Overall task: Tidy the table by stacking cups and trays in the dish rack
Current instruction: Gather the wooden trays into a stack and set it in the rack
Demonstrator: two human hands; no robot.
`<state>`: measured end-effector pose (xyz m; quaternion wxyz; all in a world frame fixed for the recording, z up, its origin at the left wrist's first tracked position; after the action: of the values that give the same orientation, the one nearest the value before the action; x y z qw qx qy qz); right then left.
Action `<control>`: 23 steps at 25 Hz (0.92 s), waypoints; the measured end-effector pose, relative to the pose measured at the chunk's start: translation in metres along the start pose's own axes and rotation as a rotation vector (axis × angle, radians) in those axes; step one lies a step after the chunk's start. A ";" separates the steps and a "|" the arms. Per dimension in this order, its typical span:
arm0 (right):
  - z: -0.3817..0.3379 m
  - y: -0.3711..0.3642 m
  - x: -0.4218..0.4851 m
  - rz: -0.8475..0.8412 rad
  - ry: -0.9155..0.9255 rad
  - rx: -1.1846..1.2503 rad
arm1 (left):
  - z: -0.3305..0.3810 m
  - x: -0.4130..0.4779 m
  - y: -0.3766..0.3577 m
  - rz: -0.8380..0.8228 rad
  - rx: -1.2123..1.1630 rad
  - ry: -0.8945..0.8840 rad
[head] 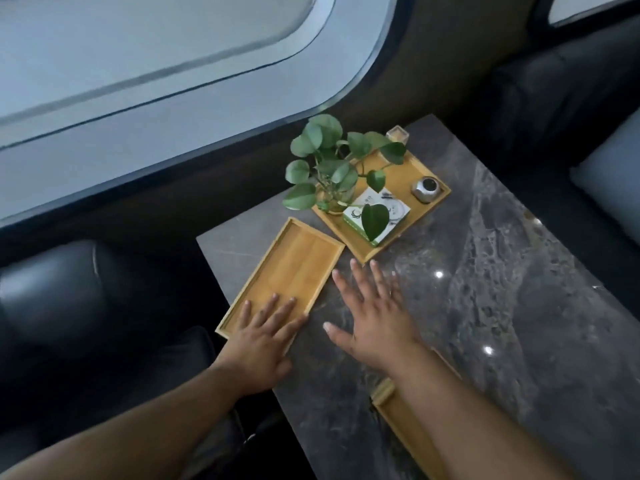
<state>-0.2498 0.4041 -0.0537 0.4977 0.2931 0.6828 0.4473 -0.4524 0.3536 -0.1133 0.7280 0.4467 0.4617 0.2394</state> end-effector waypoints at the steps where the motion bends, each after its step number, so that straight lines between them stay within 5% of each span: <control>1: -0.009 0.001 0.014 -0.017 0.029 -0.013 | -0.009 -0.002 0.001 -0.001 0.001 -0.031; 7: -0.037 -0.004 0.071 -0.154 0.115 -0.083 | -0.056 -0.014 0.017 0.116 -0.044 -0.060; 17: -0.061 -0.045 0.036 -0.228 -0.112 0.040 | -0.115 -0.027 0.019 0.269 -0.162 0.468; 23: -0.063 -0.041 0.021 -0.234 -0.134 -0.006 | -0.138 -0.026 0.012 0.208 -0.385 0.726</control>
<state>-0.3140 0.3843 -0.0929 0.5918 0.2393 0.6762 0.3677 -0.5858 0.3986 -0.1152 0.5602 0.2333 0.5874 0.5354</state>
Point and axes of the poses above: each hand's wrist, its own x-axis towards the middle knuckle, its own y-axis out of the back of the hand, z = x × y, the point moved 7 cm from there along x, towards the middle knuckle, and after that the axes turned 6 degrees about -z, right-handed, at the moved point
